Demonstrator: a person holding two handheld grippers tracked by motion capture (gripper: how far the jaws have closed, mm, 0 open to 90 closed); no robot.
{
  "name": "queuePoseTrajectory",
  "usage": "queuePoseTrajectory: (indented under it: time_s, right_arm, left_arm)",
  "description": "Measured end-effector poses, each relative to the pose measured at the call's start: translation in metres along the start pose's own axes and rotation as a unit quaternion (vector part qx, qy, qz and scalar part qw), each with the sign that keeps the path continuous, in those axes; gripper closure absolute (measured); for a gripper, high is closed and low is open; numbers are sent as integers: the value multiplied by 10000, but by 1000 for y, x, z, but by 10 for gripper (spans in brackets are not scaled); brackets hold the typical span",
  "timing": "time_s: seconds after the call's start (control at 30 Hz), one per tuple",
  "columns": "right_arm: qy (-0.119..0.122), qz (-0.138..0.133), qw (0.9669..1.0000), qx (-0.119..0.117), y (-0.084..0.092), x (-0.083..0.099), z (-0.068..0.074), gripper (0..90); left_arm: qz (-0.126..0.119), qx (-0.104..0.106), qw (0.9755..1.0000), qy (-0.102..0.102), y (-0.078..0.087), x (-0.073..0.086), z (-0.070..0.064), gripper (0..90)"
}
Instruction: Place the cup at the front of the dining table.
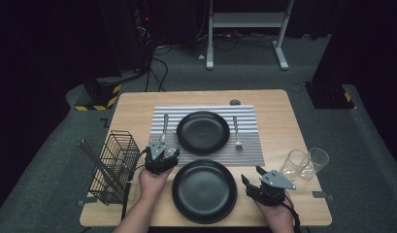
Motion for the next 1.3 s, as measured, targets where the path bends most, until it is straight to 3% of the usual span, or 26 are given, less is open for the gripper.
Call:
queuePoseTrajectory:
  time_s: [0.23, 0.43, 0.73, 0.9, 1.3]
  right_arm:
    - [7, 35, 10000, 2, 0, 2, 1, 360]
    - [6, 39, 10000, 9, 0, 1, 1, 360]
    - [24, 44, 10000, -24, -1, 3, 3, 358]
    - [14, 42, 10000, -19, -1, 3, 2, 358]
    - [31, 48, 10000, -45, -1, 3, 4, 355]
  left_arm:
    - [208, 64, 9997, 114, 0, -4, 1, 300]
    - [208, 80, 9996, 173, -1, -4, 2, 300]
    - [117, -64, 9998, 116, -3, -4, -2, 308]
    - [100, -47, 9998, 173, -4, -5, -1, 308]
    - [113, -38, 9999, 36, -4, -3, -1, 289]
Point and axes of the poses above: each handheld gripper's, and its own axes: y roughly backward along the jaws, x roughly out of its underside, z roughly to its left, the point moved 4 cm from there along -y, roughly forward along the jaws, and after that the axes turned 7 degrees about y, right-handed, at the moved point
